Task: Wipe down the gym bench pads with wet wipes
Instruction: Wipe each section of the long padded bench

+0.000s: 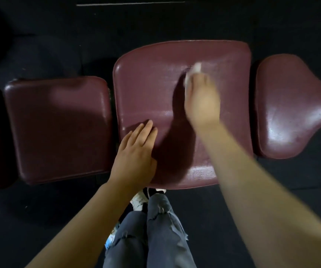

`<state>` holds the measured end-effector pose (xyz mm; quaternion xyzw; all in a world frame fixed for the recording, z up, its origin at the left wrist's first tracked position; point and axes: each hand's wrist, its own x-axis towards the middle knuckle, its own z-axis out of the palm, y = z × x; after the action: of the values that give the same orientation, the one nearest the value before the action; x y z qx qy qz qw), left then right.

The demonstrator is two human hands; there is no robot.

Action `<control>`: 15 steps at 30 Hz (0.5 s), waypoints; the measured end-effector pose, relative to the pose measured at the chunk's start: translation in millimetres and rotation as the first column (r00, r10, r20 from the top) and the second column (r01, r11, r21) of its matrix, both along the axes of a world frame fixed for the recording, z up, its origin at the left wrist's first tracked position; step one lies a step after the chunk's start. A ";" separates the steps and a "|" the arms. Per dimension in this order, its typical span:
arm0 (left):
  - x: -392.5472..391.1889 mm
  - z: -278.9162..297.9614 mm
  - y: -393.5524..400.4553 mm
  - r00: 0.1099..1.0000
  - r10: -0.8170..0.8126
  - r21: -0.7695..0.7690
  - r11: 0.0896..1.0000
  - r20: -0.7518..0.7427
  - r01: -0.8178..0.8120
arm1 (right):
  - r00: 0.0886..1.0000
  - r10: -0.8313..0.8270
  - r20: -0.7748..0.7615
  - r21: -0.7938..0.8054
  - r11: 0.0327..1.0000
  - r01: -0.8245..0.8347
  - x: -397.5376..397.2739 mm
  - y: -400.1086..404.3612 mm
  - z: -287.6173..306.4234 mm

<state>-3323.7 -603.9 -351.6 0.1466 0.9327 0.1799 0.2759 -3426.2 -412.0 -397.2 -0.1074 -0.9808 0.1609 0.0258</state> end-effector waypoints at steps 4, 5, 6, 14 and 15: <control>-0.5 2.5 4.9 0.999 -0.020 0.000 1.000 0.035 0.020 | 0.986 0.051 0.159 -0.143 0.989 -0.028 180.0 8.4 32.2; -0.2 1.0 4.4 0.999 -0.033 -0.006 0.999 0.023 0.033 | 0.981 0.073 0.182 -0.169 0.985 -0.042 201.6 11.8 38.3; -0.3 0.7 4.9 0.999 -0.043 -0.011 0.999 0.014 0.043 | 0.978 0.096 0.184 -0.174 0.983 -0.064 210.1 15.1 39.7; -0.7 -3.3 11.5 1.000 -0.004 -0.026 1.000 0.010 0.004 | 0.991 0.016 -0.134 -0.036 0.999 -0.021 -62.5 39.6 -3.6; -0.7 -4.1 10.7 1.000 -0.004 -0.036 0.999 0.004 0.004 | 0.994 0.003 -0.110 -0.053 0.999 -0.009 -88.3 43.5 -3.4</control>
<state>-3324.4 -593.2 -355.7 0.1430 0.9351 0.1627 0.2805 -3514.5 -368.5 -400.6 -0.0962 -0.9735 0.1929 0.0766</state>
